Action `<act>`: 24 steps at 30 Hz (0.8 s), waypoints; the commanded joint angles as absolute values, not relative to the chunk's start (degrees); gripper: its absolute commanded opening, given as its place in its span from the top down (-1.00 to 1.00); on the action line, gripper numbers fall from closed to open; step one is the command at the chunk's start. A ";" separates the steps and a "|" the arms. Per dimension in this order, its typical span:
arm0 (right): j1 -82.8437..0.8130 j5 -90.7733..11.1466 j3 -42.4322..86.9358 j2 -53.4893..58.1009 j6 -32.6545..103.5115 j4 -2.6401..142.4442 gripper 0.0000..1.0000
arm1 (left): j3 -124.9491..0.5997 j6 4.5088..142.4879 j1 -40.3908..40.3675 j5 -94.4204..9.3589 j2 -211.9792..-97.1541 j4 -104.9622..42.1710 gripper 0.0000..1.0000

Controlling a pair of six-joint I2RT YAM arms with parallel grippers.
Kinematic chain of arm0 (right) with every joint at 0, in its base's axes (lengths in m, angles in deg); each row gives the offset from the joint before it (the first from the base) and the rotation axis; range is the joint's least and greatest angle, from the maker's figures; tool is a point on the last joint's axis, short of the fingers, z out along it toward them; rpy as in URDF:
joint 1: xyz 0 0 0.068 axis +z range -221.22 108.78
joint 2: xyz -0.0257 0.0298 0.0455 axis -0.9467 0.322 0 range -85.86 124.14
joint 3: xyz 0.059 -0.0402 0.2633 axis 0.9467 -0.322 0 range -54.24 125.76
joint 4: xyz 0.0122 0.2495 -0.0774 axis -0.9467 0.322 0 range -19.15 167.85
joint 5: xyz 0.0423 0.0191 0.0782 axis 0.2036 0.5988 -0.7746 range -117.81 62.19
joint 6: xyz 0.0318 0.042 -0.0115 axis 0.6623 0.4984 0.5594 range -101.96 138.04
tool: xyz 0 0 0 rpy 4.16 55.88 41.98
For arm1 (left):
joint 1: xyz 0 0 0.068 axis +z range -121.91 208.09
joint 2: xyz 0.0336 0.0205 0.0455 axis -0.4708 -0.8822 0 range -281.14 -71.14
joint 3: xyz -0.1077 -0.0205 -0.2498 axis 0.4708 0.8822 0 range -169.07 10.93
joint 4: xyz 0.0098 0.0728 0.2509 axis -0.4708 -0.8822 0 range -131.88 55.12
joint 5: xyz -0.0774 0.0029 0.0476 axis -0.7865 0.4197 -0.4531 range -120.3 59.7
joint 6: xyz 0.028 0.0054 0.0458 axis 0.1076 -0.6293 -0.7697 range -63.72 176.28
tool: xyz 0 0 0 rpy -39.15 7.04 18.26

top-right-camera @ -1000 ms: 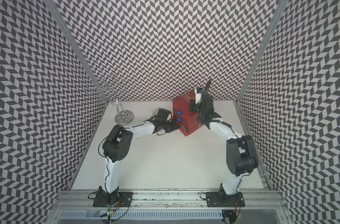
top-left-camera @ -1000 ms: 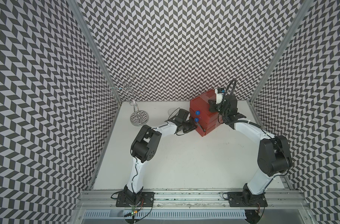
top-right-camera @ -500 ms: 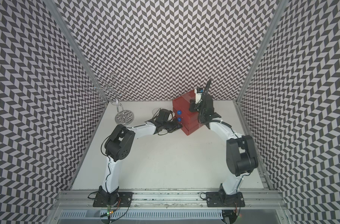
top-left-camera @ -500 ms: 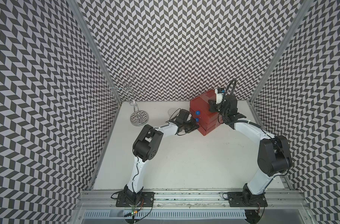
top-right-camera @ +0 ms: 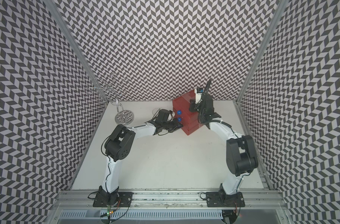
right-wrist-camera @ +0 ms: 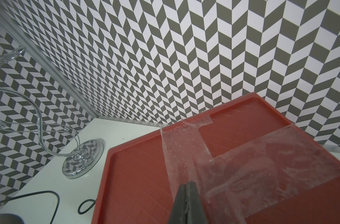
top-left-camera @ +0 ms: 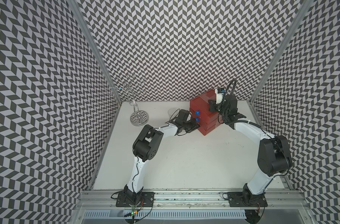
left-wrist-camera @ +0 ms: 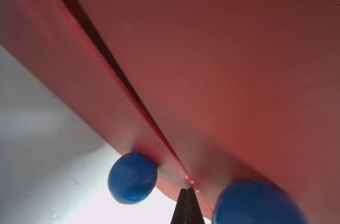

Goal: Place the fruit knives into the drawer by color
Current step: Close the drawer in the storage box.

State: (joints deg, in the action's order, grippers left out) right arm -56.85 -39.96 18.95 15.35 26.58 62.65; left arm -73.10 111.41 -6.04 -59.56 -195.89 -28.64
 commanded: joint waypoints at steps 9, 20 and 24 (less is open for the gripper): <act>-56.33 -39.36 9.62 22.15 31.53 87.10 1.00 | -64.94 107.20 -7.40 -56.90 -184.89 -28.07 1.00; -56.34 -37.24 6.36 5.42 33.98 79.55 1.00 | -57.02 100.74 -7.90 -50.82 -169.74 -32.15 1.00; -56.36 -36.26 5.12 -0.72 34.13 78.16 1.00 | -54.10 97.78 -7.86 -48.72 -163.96 -32.49 1.00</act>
